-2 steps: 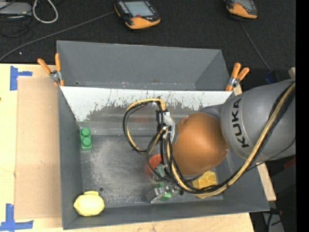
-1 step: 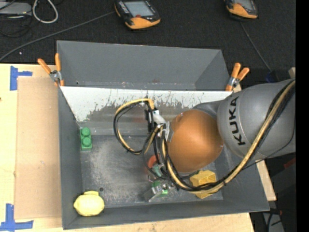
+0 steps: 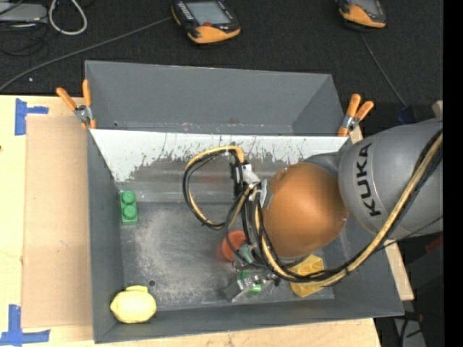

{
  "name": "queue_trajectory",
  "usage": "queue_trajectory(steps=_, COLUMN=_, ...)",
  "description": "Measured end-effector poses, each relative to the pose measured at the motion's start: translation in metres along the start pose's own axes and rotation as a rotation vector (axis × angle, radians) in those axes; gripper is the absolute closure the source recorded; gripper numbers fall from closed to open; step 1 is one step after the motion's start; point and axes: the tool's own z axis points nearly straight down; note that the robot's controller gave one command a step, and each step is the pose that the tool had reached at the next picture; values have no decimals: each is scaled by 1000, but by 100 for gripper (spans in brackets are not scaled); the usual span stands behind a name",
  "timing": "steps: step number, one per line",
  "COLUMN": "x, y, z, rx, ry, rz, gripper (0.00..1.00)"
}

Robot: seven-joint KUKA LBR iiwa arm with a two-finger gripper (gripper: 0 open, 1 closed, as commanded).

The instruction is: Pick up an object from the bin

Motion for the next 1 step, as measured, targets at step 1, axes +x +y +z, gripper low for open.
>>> queue_trajectory(steps=1, x=0, y=0, z=0, rx=0, ry=0, rz=1, gripper=100)
